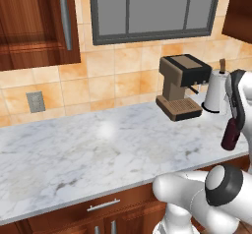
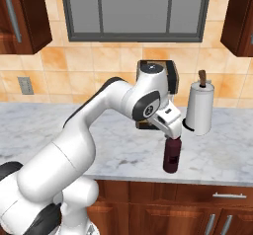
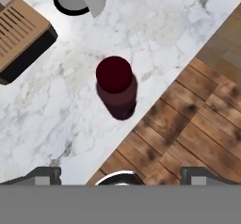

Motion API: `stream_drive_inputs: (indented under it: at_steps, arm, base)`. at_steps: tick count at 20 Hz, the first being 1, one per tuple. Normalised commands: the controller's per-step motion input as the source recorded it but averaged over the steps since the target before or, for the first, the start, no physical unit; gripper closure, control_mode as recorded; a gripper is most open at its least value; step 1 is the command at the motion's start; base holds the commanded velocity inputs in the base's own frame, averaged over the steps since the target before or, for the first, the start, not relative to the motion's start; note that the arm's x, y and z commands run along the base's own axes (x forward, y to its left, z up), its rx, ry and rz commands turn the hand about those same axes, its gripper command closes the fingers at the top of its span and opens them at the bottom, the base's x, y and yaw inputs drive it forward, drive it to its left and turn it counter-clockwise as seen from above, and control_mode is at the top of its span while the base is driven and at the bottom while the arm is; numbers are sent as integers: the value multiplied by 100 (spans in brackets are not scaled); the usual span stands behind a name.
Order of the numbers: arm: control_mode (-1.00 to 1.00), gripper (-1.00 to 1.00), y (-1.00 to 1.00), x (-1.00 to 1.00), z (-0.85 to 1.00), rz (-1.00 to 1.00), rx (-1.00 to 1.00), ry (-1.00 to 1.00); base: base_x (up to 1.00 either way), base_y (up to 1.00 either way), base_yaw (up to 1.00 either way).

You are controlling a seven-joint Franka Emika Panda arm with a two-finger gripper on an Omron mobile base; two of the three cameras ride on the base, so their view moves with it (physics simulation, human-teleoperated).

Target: There is a wine glass and glass cup on the dining counter. Place the wine bottle next to the wine glass and the juice bottle next to the glass cup.

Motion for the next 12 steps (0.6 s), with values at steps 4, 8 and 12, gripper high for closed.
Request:
stream_drive_inputs:
  at_steps: [4,8,12]
  arm:
    - [-100,-100,-22,8,-11,3,0,0]
    - [-100,-100,-20,12,-15,3,0,0]
    - [-100,-100,-10,13,-11,1,0,0]
  base:
    - [0,0,0]
    - [0,0,0]
    - [0,0,0]
